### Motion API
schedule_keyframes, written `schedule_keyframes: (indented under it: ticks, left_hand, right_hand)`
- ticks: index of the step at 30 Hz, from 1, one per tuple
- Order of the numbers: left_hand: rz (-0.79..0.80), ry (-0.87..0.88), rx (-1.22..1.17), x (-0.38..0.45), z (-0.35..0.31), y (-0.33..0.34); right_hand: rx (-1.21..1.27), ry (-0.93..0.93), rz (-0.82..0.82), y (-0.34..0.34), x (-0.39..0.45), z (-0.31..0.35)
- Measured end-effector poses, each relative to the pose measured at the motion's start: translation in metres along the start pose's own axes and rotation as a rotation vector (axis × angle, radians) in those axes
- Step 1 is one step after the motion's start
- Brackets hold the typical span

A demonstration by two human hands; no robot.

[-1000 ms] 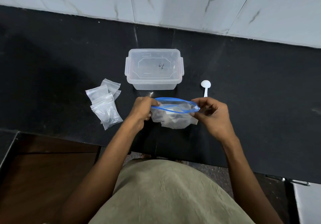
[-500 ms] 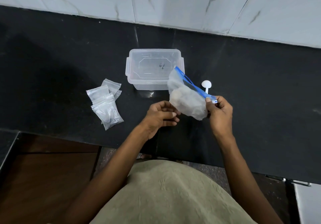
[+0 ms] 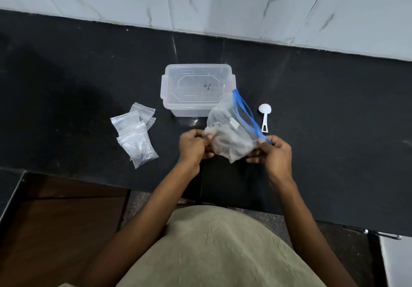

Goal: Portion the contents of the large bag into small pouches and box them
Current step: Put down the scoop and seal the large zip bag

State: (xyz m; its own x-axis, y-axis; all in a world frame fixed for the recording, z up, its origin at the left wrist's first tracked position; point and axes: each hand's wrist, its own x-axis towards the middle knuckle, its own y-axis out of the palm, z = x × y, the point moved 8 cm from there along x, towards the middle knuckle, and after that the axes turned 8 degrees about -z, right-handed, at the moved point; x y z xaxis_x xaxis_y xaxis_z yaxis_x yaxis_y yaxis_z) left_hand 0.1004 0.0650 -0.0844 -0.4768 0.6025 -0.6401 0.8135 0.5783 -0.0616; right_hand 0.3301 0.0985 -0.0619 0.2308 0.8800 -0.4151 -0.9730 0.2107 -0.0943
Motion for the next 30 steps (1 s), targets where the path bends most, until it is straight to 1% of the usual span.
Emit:
schedule_keyframes:
  ticks: [2,4,7,9,11,13,15,16,18,21,24,26,30]
  left_hand:
    - [-0.068,-0.007,0.029,0.003,0.004,-0.010]
    - [-0.101,-0.028,0.051,0.004,0.009,-0.016]
    - [-0.087,-0.011,0.143,0.006,0.009,-0.021]
    - [0.003,0.045,0.286,0.008,0.004,-0.017]
    - [0.105,0.106,0.419,0.007,-0.001,-0.009]
    - [0.179,0.180,0.543,0.002,-0.006,0.002]
    - [0.260,0.246,0.614,-0.005,-0.009,0.013]
    - [0.302,0.270,0.628,-0.008,-0.009,0.019]
    - [0.347,0.309,0.641,-0.011,-0.007,0.025]
    - [0.320,0.354,0.575,-0.009,-0.008,0.025]
    - [0.295,0.317,0.425,-0.007,-0.009,0.022]
    - [0.274,0.332,0.385,-0.008,-0.012,0.022]
    - [0.194,0.393,0.535,-0.006,-0.012,0.021]
  right_hand:
    - [0.069,0.058,-0.050,-0.008,0.001,-0.008]
    - [0.091,0.109,-0.087,-0.012,-0.001,-0.017]
    - [-0.009,0.124,-0.073,-0.016,-0.002,-0.026]
    - [-0.162,0.051,0.000,-0.017,0.001,-0.025]
    - [-0.279,-0.002,0.115,-0.014,0.002,-0.022]
    - [-0.335,-0.014,0.235,-0.008,0.001,-0.021]
    - [-0.337,-0.014,0.271,-0.003,-0.001,-0.019]
    - [-0.346,-0.033,0.249,-0.004,-0.001,-0.015]
    - [-0.418,-0.120,0.144,-0.007,0.001,-0.007]
    - [-0.443,-0.232,0.011,-0.012,0.006,0.001]
    - [-0.415,-0.243,-0.042,-0.018,0.006,0.002]
    - [-0.405,-0.239,-0.084,-0.021,0.005,0.000]
    - [-0.393,-0.241,-0.193,-0.030,0.006,-0.002]
